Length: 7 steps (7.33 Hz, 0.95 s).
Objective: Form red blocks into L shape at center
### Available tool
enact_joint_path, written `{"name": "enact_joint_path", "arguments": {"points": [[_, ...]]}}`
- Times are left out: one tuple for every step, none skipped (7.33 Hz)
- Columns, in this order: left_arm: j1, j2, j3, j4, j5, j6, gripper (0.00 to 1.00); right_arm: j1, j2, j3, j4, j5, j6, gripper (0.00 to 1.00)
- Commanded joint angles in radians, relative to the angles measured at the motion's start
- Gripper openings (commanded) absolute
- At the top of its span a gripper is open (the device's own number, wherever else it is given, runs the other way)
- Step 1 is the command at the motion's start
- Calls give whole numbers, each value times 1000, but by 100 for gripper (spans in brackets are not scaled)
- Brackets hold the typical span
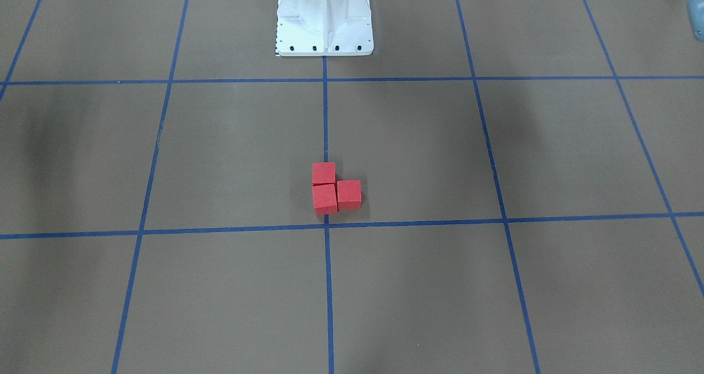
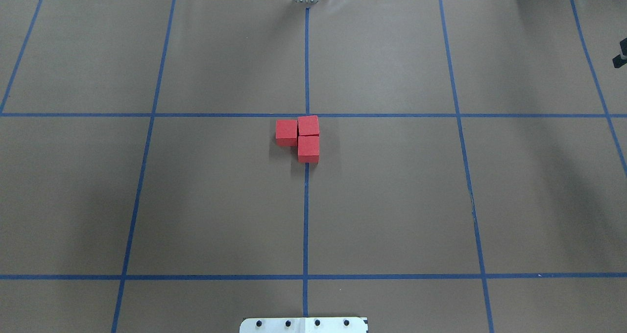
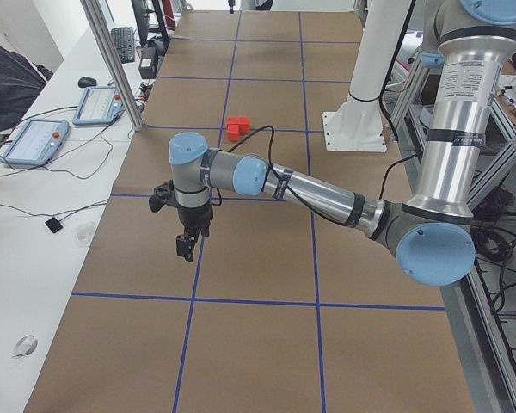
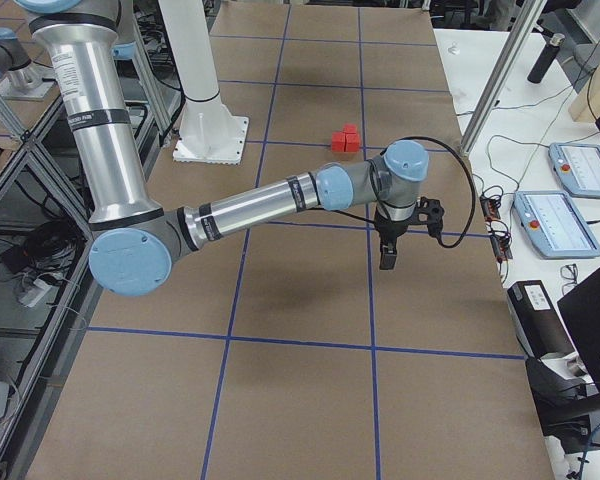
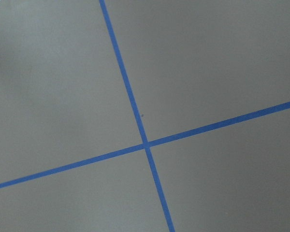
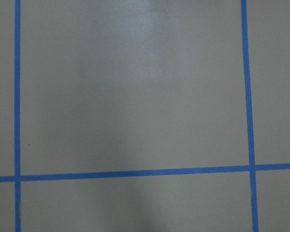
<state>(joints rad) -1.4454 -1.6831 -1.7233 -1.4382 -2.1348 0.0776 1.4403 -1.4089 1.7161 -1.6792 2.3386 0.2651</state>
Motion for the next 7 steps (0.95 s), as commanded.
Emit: {"name": "enact_joint_path", "arguments": {"points": [[-29,63,88,-130,-22,10,100,70,-143,65,1,13,-122,99],[-67,69,84,-128,-83,11,100,77,-147,62,0,14,-116,99],[-82,69,82,-120,-164,80,100,77,-144,62,0,10,-109,99],[-93,72,79,-88,-169,100,100,77,-140,62,-2,11,-107,99],[-93,71,77,-62,-171,100,100,77,-139,60,-2,11,-107,99],[-93,72,76,-61,-171,99,100,77,-145,60,-4,16,-107,99],[-93,72,76,-60,-171,99,100,77,-150,60,-5,19,-109,99]]}}
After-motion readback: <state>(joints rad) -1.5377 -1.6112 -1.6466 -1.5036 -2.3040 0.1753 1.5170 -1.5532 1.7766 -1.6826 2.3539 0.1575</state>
